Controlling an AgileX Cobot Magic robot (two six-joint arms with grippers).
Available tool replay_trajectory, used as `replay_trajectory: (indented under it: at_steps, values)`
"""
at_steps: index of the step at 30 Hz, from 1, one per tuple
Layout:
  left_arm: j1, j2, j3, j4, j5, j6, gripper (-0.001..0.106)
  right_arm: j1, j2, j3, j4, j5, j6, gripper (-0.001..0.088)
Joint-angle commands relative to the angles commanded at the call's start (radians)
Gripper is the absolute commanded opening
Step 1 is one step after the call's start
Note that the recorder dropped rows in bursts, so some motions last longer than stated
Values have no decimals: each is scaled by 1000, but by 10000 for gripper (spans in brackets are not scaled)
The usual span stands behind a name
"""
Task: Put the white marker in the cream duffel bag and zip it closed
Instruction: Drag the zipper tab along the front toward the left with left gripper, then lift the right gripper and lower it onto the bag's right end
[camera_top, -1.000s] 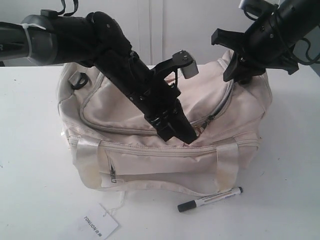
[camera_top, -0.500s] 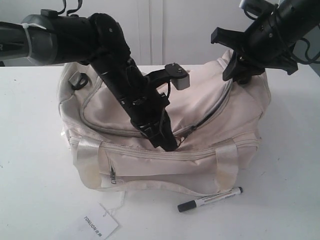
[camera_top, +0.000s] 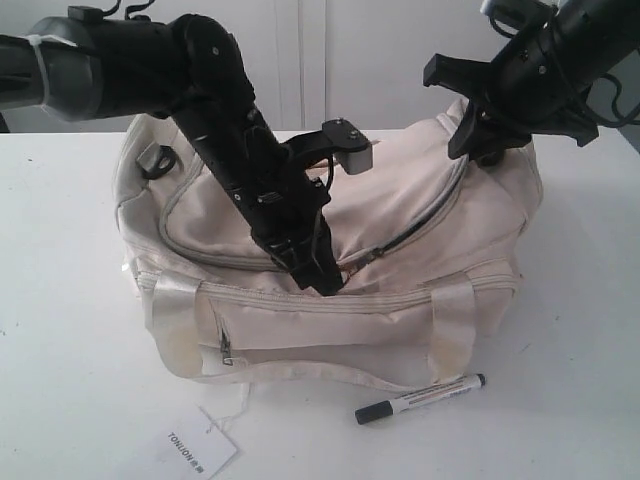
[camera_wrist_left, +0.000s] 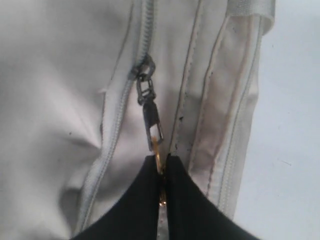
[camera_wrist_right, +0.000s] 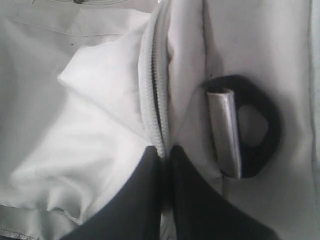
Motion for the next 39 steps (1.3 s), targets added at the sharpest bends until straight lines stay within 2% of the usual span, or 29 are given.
replay_trajectory:
  at_steps: [14, 39]
  values:
    - [0, -133, 0, 0, -132, 4, 0, 0, 0, 0, -71, -1, 0, 0]
    - [0, -177, 0, 5, -175, 11, 0, 0, 0, 0, -96, 52, 6, 0]
